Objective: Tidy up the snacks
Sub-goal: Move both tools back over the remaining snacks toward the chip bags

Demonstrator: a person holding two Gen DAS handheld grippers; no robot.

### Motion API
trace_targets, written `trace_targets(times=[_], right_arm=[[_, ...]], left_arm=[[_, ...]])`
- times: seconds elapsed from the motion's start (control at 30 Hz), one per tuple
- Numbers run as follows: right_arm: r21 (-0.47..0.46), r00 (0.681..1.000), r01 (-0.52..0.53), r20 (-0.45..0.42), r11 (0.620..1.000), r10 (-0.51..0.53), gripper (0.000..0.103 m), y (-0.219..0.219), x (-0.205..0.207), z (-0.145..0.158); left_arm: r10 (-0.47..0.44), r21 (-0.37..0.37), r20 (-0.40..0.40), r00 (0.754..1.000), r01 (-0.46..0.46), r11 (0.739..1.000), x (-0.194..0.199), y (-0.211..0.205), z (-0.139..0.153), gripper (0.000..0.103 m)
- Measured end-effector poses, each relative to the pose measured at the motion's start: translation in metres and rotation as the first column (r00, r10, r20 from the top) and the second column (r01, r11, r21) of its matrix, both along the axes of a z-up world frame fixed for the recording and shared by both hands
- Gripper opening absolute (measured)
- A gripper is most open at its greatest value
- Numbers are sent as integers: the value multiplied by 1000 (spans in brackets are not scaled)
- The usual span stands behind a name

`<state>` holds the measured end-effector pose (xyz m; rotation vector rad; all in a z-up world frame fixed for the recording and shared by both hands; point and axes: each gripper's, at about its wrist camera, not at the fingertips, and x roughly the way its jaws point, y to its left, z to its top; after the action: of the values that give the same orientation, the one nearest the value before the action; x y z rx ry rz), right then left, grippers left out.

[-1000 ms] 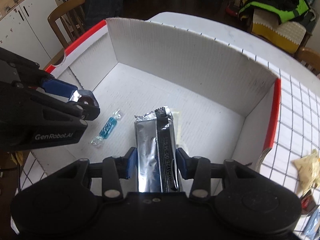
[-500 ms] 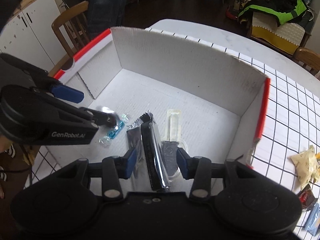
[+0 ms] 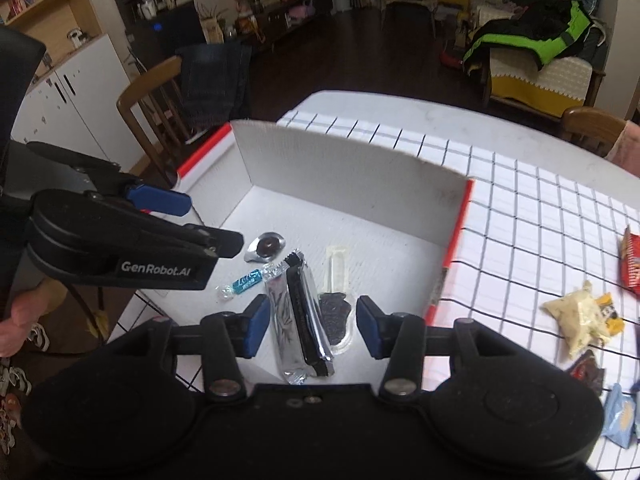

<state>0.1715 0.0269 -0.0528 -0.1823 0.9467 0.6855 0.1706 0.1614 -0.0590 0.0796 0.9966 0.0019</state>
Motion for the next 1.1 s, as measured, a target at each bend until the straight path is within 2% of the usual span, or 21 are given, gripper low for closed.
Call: trace_targets(times=[0.1, 0.17, 0.3, 0.4, 0.5, 0.77, 0.8, 0.9, 1.1], right_arm=[[20, 1000, 17, 23, 1000, -17, 49, -16, -6, 11], [39, 999, 37, 31, 999, -38, 51, -29, -9, 16], [70, 995, 89, 45, 994, -93, 64, -58, -12, 25], [84, 991, 119, 49, 989, -123, 68, -80, -15, 28], [96, 987, 146, 57, 985, -151, 77, -102, -16, 30], [94, 973, 198, 105, 976, -208, 86, -163, -21, 30], [92, 971, 205, 109, 974, -214, 86, -172, -22, 30], [97, 966, 221, 117, 970, -232, 98, -196, -22, 27], [104, 956, 249, 129, 963, -261, 103, -246, -20, 19]], left_arm=[[-24, -15, 42, 999, 25, 1000, -5, -13, 13, 66], [-40, -26, 58, 998, 41, 999, -6, -23, 19, 66], [-67, -46, 81, 994, 71, 996, -9, -42, 27, 70], [-90, -49, 93, 992, 95, 994, -9, -58, 30, 71], [-113, -57, 100, 989, 119, 991, -10, -76, 31, 75], [-169, -79, 133, 977, 181, 980, -9, -129, 32, 83], [-173, -82, 136, 976, 185, 979, -8, -136, 32, 83], [-184, -89, 132, 974, 197, 976, -4, -158, 29, 84], [-175, -118, 103, 979, 187, 975, 11, -197, 18, 85]])
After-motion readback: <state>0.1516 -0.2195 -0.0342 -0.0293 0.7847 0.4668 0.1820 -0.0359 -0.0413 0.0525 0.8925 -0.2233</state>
